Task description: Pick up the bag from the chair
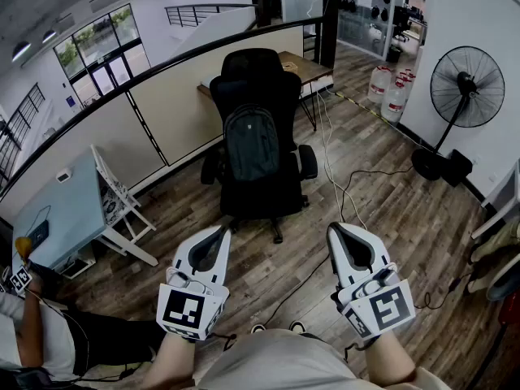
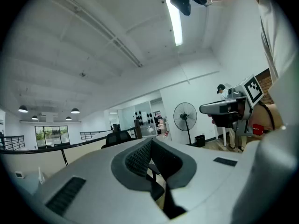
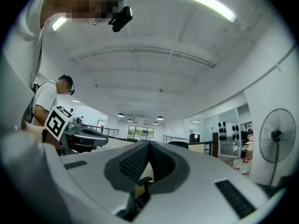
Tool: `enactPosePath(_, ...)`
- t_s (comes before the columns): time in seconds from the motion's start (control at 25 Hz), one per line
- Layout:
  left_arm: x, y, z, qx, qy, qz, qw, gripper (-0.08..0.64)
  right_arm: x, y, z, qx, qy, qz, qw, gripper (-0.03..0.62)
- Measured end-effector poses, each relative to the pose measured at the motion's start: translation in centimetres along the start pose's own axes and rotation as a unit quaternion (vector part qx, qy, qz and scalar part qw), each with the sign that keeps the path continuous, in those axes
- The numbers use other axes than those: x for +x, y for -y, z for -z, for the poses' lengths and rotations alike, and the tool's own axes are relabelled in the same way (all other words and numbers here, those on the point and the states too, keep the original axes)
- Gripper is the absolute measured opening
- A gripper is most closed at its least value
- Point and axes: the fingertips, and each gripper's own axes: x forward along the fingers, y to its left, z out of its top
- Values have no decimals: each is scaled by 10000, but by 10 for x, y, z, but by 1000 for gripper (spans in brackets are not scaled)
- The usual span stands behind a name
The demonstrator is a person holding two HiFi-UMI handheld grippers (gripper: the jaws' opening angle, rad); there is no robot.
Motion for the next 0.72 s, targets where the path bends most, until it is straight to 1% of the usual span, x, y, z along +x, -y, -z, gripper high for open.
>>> enactPosePath(0.24,6,2,-5,-14,15,2,10000,2,0,11,0,116,9,44,9999,3)
enactPosePath(0.56,17,3,-4,-154,33,31,9999,2,4,23,9,222,-71,18,9997,5)
enactPosePath(0.72,26,11,-5,-194,1,-28,9998,2,0,34,12,330,-32,-50,9994,5)
